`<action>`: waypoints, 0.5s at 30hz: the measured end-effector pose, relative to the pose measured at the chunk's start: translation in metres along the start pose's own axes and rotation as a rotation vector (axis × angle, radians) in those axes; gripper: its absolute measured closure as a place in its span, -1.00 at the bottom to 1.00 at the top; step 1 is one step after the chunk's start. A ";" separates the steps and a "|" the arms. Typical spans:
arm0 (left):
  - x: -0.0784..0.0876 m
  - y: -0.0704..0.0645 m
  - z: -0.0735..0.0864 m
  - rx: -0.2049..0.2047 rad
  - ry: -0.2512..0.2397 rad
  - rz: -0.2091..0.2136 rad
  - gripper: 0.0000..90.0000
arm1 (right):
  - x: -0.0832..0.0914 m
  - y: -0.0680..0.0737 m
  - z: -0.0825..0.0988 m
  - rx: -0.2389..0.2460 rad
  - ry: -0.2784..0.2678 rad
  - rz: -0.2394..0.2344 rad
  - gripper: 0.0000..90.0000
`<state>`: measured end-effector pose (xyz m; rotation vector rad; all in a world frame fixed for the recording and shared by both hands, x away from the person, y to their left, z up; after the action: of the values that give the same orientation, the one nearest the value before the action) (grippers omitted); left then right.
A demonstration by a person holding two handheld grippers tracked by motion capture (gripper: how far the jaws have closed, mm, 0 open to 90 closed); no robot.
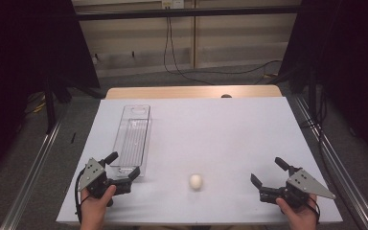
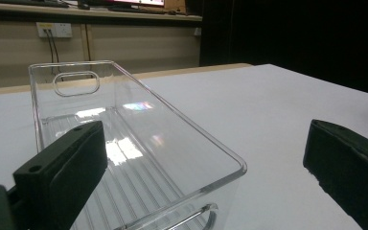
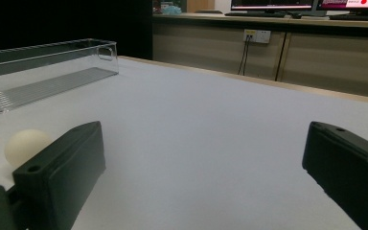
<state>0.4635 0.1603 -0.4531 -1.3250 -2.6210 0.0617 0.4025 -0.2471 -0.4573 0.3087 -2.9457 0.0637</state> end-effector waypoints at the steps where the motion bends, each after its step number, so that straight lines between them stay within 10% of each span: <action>1: -0.002 -0.002 0.000 0.004 -0.004 0.012 -0.97 | 0.000 -0.001 -0.001 -0.004 -0.003 0.008 -0.99; 15: -0.004 -0.002 -0.004 0.009 -0.010 0.011 -0.97 | 0.000 0.001 -0.002 -0.004 -0.006 -0.001 -0.98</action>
<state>0.4646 0.1555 -0.4499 -1.3404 -2.6186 0.0821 0.4022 -0.2463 -0.4555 0.3097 -2.9516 0.0572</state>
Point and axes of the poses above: each handheld gripper's, and its own axes: x roughly backward along the jaws, z roughly out of its underside, y roughly to its left, the point moved 10 cm from there along -x, roughly forward along the jaws, and after that the axes turned 13 degrees about z, right-handed, at the moved point
